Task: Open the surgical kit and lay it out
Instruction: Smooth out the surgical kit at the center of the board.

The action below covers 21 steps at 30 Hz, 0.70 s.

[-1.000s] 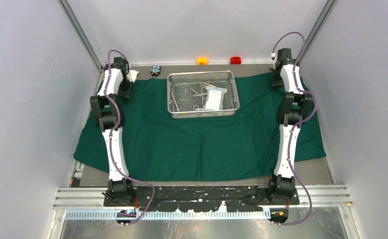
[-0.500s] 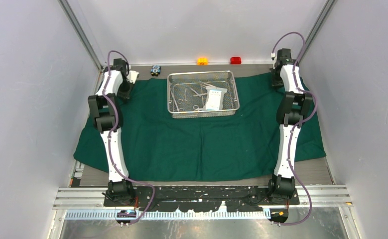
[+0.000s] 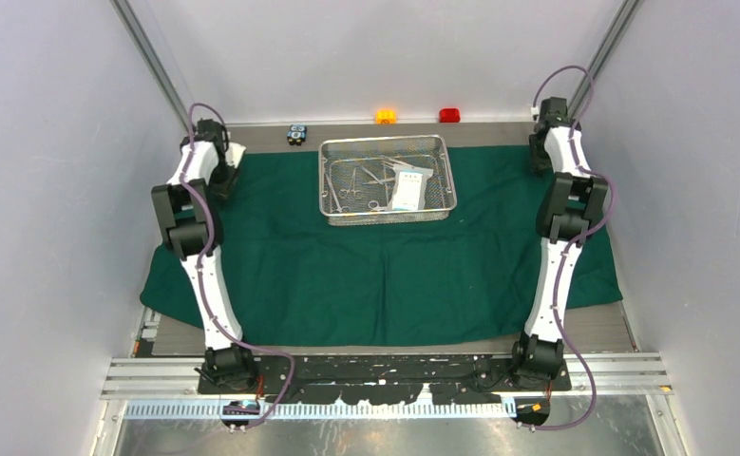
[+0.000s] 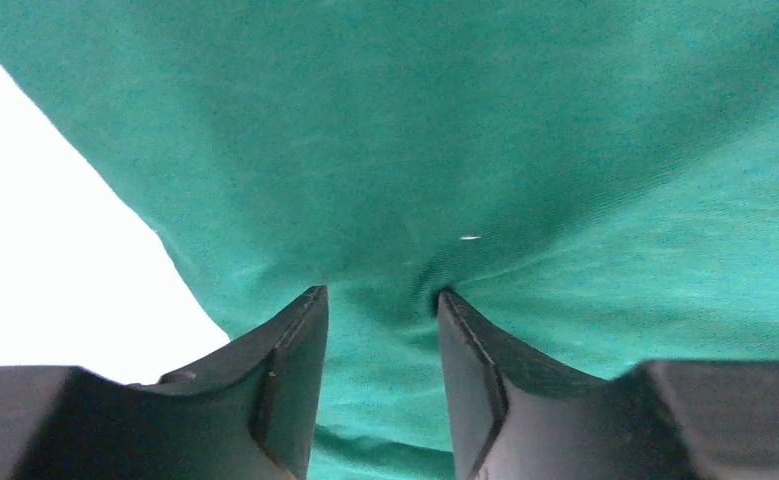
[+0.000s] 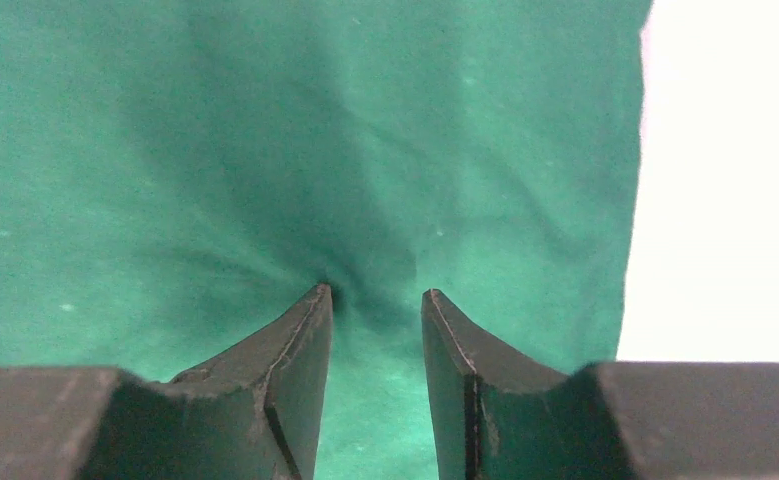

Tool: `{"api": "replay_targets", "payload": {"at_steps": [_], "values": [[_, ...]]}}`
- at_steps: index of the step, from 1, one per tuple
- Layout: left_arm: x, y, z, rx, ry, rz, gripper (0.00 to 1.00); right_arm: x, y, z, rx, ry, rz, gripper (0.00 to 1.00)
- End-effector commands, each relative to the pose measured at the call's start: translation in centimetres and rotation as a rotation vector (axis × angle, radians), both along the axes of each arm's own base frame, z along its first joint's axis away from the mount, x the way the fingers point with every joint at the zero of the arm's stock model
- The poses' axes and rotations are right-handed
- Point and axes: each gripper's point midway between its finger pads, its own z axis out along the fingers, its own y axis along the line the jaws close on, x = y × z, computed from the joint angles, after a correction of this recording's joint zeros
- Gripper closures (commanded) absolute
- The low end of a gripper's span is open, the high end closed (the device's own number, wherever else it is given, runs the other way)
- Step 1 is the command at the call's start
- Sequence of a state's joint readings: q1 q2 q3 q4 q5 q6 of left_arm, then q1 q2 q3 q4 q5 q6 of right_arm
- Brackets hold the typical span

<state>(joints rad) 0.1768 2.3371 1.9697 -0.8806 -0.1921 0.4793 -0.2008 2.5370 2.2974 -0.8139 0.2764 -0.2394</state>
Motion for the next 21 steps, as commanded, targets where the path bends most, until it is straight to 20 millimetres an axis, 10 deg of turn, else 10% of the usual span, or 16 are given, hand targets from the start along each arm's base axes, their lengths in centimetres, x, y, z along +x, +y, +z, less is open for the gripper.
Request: {"api": "replay_targets", "payload": {"at_steps": [1, 11, 17, 21], "values": [[-2.4, 4.1, 0.0, 0.064, 0.041, 0.064, 0.50, -1.6, -2.4, 3.1, -0.075, -0.004, -0.030, 0.55], [-3.3, 7.0, 1.6, 0.059, -0.008, 0.117, 0.23, -4.7, 0.3, 6.3, 0.042, -0.077, 0.049, 0.45], [-4.6, 0.8, 5.8, -0.203, -0.178, 0.036, 0.10, -9.1, 5.3, 6.1, 0.232, -0.071, 0.201, 0.39], [-6.7, -2.4, 4.7, -0.331, -0.160, 0.000, 0.09, -12.1, 7.5, 5.3, 0.295, -0.035, 0.289, 0.38]]}}
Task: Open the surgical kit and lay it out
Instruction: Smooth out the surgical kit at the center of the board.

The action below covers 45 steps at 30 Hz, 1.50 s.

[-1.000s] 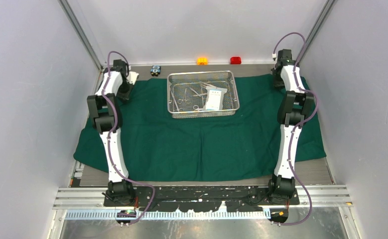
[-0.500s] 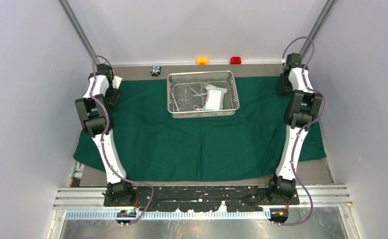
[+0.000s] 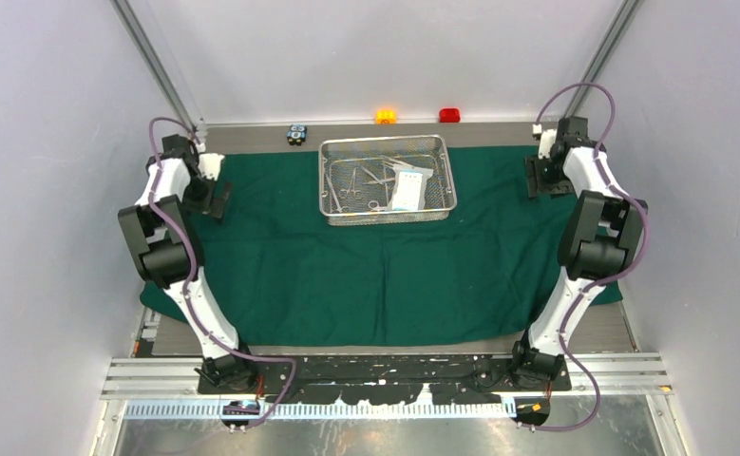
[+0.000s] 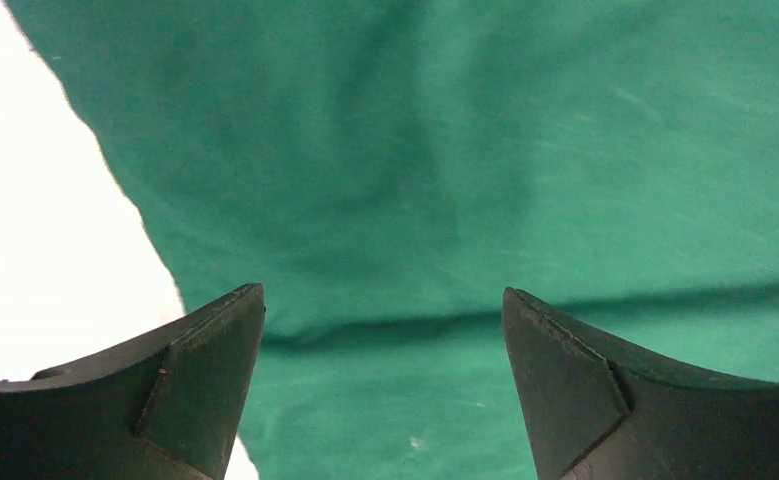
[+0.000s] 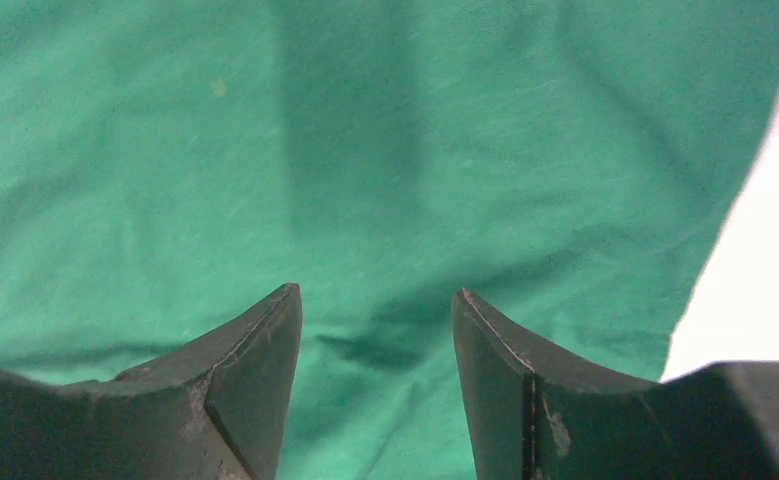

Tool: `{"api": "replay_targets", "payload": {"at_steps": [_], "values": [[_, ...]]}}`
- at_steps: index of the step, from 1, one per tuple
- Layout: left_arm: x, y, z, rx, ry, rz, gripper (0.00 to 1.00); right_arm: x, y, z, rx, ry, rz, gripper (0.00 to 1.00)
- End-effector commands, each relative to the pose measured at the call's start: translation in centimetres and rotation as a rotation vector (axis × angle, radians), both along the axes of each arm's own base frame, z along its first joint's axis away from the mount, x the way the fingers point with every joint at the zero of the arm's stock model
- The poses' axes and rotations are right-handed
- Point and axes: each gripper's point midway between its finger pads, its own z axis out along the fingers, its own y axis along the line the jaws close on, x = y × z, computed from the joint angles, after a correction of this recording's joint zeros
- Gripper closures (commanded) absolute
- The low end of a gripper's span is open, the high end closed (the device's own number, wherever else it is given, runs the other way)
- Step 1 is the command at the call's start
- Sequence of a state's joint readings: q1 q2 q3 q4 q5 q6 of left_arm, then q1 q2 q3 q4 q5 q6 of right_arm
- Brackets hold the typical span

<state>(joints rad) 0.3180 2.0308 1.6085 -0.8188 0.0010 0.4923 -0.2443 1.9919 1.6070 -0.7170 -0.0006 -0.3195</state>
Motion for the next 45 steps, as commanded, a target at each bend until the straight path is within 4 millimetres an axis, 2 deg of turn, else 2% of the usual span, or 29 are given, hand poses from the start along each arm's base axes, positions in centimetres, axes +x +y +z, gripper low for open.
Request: {"api": "replay_targets", "payload": {"at_steps": [1, 8, 13, 17, 22, 25, 30, 35, 40, 43, 45], "values": [[0.4, -4.2, 1.6, -0.166, -0.114, -0.065, 0.09, -1.8, 3.0, 0.6, 0.095, -0.040, 0.143, 0.38], [-2.6, -4.4, -2.0, -0.148, -0.021, -0.108, 0.16, -6.1, 3.8, -2.7, 0.098, 0.069, 0.208, 0.40], [-5.2, -4.0, -3.1, -0.094, 0.033, -0.146, 0.19, -9.0, 3.6, -5.3, 0.074, 0.164, 0.233, 0.42], [-7.9, -3.8, -3.4, -0.044, 0.075, -0.195, 0.21, -11.7, 3.4, -5.8, 0.042, 0.222, 0.269, 0.43], [-10.4, -2.6, -4.0, 0.054, 0.124, -0.238, 0.22, -15.1, 3.3, -6.0, 0.021, 0.294, 0.299, 0.44], [-11.0, -2.2, -4.0, 0.087, 0.128, -0.241, 0.21, -16.0, 3.1, -5.7, -0.002, 0.297, 0.301, 0.44], [-11.2, -2.1, -3.1, 0.098, 0.113, -0.222, 0.19, -16.5, 2.8, -4.6, -0.034, 0.274, 0.287, 0.43], [-10.8, -1.9, -1.4, 0.116, 0.072, -0.190, 0.16, -16.3, 1.8, -2.7, -0.101, 0.232, 0.251, 0.42], [-11.0, -1.6, 1.0, 0.142, 0.023, -0.180, 0.16, -17.2, 1.3, -0.7, -0.138, 0.199, 0.242, 0.41], [-11.6, -2.7, 2.8, 0.113, -0.019, -0.201, 0.15, -18.7, 1.3, 0.3, -0.136, 0.200, 0.243, 0.41], [-12.4, -4.3, 3.9, 0.059, -0.052, -0.247, 0.13, -19.8, 1.0, 0.8, -0.148, 0.204, 0.234, 0.40]]}}
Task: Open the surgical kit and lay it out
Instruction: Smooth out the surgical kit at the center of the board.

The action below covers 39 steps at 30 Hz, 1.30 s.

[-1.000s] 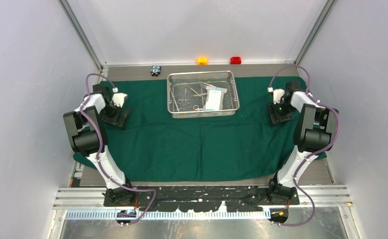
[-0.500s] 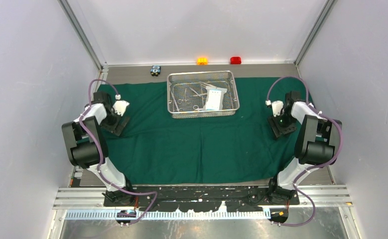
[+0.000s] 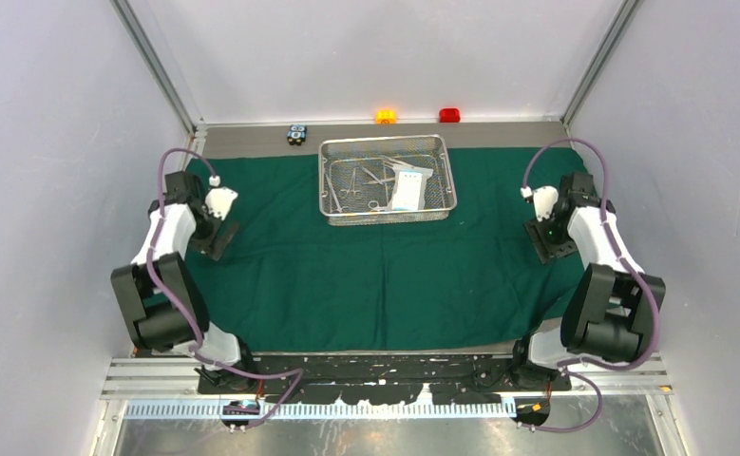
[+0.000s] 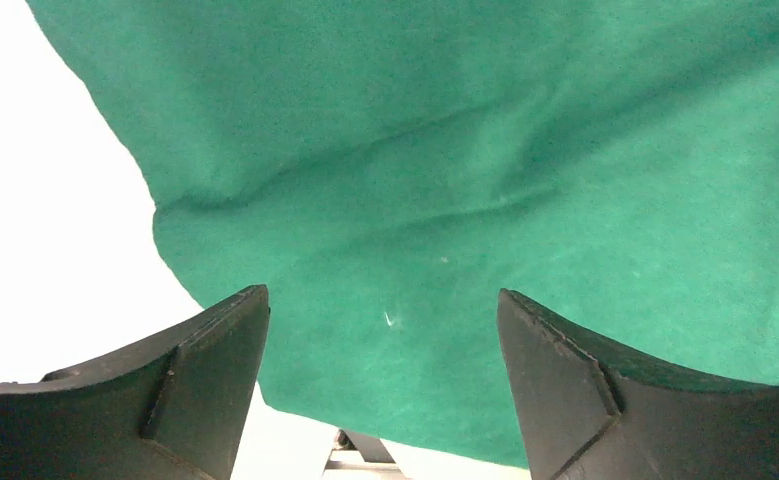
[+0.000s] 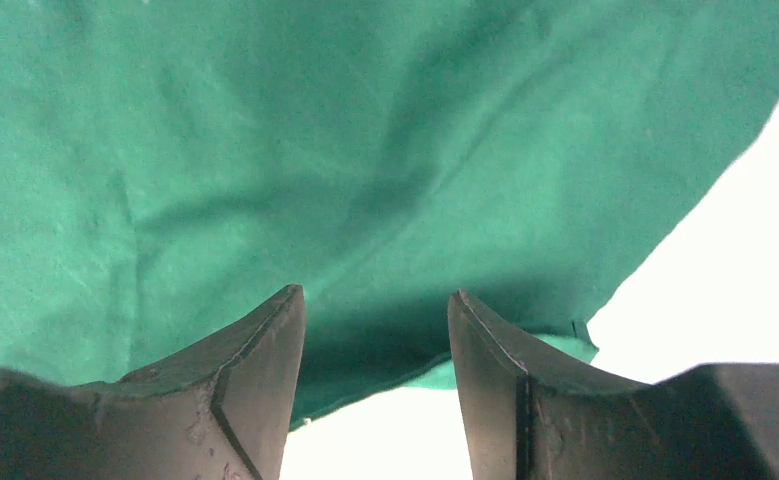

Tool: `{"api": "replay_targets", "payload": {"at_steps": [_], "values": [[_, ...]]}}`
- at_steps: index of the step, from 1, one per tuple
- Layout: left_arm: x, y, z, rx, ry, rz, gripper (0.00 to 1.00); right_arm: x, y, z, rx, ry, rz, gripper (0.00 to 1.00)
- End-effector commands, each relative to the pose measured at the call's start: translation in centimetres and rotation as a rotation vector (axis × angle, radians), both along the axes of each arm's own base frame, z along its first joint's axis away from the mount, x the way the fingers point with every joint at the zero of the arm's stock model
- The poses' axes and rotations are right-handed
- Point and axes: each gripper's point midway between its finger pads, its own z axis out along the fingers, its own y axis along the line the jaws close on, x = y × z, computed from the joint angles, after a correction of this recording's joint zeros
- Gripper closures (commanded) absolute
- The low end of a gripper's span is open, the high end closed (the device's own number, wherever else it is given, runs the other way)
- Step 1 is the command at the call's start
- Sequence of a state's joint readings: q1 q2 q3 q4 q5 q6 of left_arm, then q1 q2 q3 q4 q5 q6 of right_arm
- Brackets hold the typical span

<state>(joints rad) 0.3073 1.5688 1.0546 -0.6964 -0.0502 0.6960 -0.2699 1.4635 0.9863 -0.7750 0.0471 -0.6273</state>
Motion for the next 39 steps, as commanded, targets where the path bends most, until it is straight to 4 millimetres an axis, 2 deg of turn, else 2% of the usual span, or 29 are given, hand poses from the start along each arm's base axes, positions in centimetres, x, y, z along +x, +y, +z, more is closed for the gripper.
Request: {"api": "replay_targets", "payload": {"at_steps": [1, 3, 6, 11, 14, 20, 25, 32, 34, 36, 39], "values": [[-2.0, -2.6, 3.2, -0.087, -0.060, -0.089, 0.13, -2.8, -0.8, 1.6, -0.044, 0.009, -0.010, 0.40], [-2.8, -3.7, 4.0, -0.115, -0.090, -0.125, 0.11, -3.7, -1.1, 1.3, -0.057, 0.019, -0.013, 0.39], [-3.6, -4.6, 4.1, -0.135, -0.113, -0.155, 0.11, -4.3, -1.2, 0.0, -0.059, 0.051, -0.022, 0.39], [-4.1, -5.6, 4.1, -0.178, -0.114, -0.168, 0.11, -4.3, -1.9, -2.7, -0.076, 0.115, -0.041, 0.41], [-4.3, -5.8, 4.3, -0.189, -0.107, -0.164, 0.11, -5.7, -3.0, -3.5, -0.120, 0.177, -0.056, 0.43], [-4.0, -5.8, 4.9, -0.190, -0.119, -0.165, 0.11, -10.2, -5.4, -1.8, -0.168, 0.264, -0.070, 0.47], [-3.6, -5.6, 4.9, -0.188, -0.108, -0.167, 0.11, -14.7, -6.5, -0.5, -0.198, 0.361, -0.069, 0.49], [-2.9, -5.2, 4.7, -0.185, -0.093, -0.172, 0.11, -19.5, -7.8, -0.4, -0.241, 0.447, -0.094, 0.49], [-2.8, -5.1, 4.6, -0.181, -0.092, -0.175, 0.11, -19.5, -8.1, 0.0, -0.240, 0.421, -0.117, 0.49], [-2.7, -5.0, 4.5, -0.176, -0.089, -0.173, 0.11, -18.4, -8.2, 0.8, -0.229, 0.346, -0.141, 0.49], [-2.9, -5.0, 4.3, -0.181, -0.072, -0.171, 0.11, -16.2, -6.8, 1.5, -0.112, 0.241, -0.152, 0.48]]}}
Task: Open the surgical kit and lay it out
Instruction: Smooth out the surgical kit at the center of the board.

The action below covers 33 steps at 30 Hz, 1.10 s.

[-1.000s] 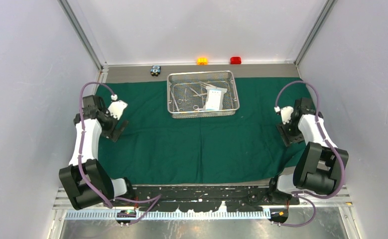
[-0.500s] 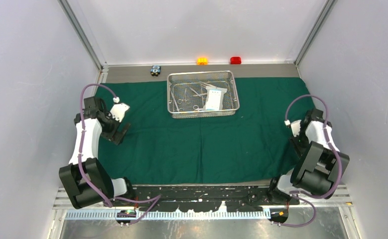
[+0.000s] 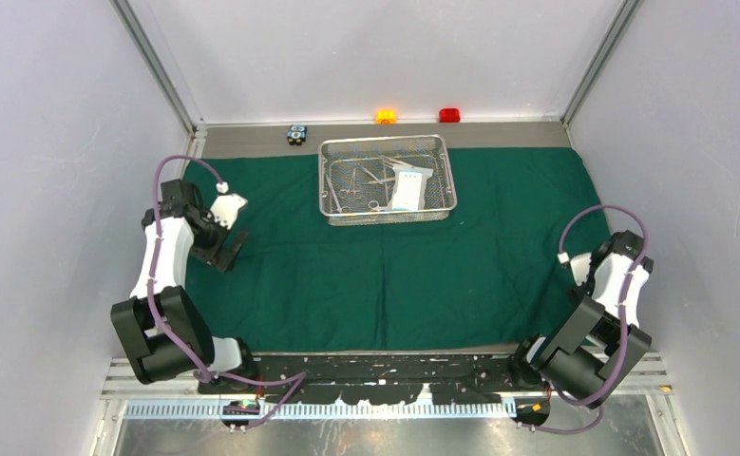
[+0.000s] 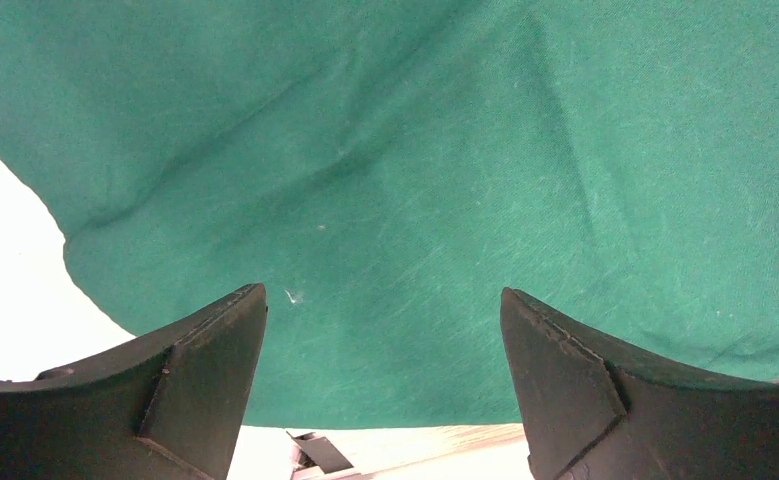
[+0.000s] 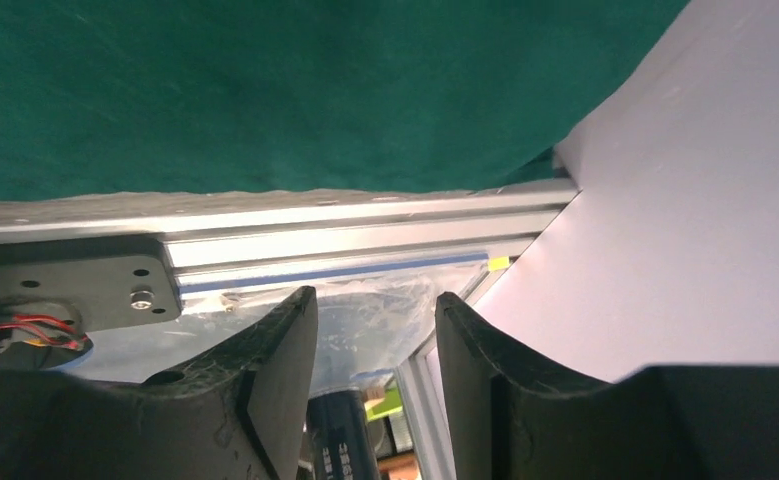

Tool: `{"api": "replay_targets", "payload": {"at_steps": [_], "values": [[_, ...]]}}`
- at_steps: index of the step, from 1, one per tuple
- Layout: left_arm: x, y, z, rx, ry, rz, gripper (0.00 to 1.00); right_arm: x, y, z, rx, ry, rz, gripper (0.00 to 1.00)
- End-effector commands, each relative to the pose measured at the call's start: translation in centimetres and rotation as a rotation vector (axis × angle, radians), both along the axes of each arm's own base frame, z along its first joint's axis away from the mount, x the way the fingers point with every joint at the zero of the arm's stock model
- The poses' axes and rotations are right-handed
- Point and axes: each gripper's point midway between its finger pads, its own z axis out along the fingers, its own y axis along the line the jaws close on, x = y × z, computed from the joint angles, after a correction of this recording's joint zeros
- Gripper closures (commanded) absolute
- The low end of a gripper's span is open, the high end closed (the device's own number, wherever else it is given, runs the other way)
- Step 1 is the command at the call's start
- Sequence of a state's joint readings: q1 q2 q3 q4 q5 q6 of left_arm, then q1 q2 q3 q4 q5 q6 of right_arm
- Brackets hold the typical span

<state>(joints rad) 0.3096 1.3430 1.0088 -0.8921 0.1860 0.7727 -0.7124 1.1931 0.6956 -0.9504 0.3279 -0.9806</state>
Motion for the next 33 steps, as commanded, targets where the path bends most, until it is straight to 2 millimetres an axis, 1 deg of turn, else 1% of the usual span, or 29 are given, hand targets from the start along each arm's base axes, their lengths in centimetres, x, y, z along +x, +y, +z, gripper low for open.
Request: {"api": "replay_targets", "payload": {"at_steps": [1, 3, 5, 7, 10, 12, 16, 18, 20, 22, 24, 27, 31, 33], "values": [[0.5, 0.1, 0.7, 0.001, -0.013, -0.019, 0.11, 3.8, 1.3, 2.3, 0.119, -0.190, -0.003, 0.47], [0.3, 0.0, 0.2, -0.008, 0.004, -0.017, 0.10, 5.5, 3.0, 2.2, 0.237, -0.261, -0.019, 0.47], [0.1, -0.5, -0.1, -0.034, 0.013, -0.016, 0.10, 7.1, 4.2, 2.0, 0.324, -0.316, -0.031, 0.47], [0.0, -1.4, -0.3, -0.081, 0.017, -0.022, 0.10, 8.4, 4.9, 1.8, 0.376, -0.365, -0.041, 0.47], [-0.3, -2.0, -0.8, -0.111, 0.016, -0.022, 0.10, 10.0, 5.9, 1.6, 0.419, -0.420, -0.033, 0.47], [-0.6, -1.7, -1.4, -0.094, 0.026, -0.011, 0.10, 11.0, 6.8, 1.6, 0.435, -0.431, -0.011, 0.47], [-1.1, -0.1, -2.3, -0.022, 0.061, 0.071, 0.10, 12.4, 8.3, 1.1, 0.430, -0.402, 0.030, 0.47], [-1.8, 0.2, -2.8, -0.008, 0.094, 0.090, 0.10, 13.2, 8.8, 1.0, 0.421, -0.391, 0.044, 0.47], [-3.0, 0.5, -3.6, 0.019, 0.144, 0.100, 0.10, 13.9, 9.2, 1.0, 0.418, -0.384, 0.046, 0.47], [-4.2, 1.2, -3.9, 0.047, 0.168, 0.104, 0.10, 14.5, 9.5, 1.3, 0.413, -0.381, 0.052, 0.47], [-5.6, 1.7, -3.5, 0.064, 0.182, 0.088, 0.10, 15.3, 10.1, 1.7, 0.413, -0.378, 0.068, 0.47], [-8.1, 2.4, -2.2, 0.102, 0.200, 0.035, 0.10, 16.2, 11.3, 2.1, 0.413, -0.368, 0.101, 0.47], [-11.5, 3.8, -0.7, 0.237, 0.254, -0.138, 0.07, 17.8, 13.6, 2.3, 0.412, -0.353, 0.174, 0.47], [-13.8, 3.7, -0.8, 0.268, 0.327, -0.274, 0.06, 18.6, 14.6, 2.3, 0.408, -0.344, 0.209, 0.47]]}}
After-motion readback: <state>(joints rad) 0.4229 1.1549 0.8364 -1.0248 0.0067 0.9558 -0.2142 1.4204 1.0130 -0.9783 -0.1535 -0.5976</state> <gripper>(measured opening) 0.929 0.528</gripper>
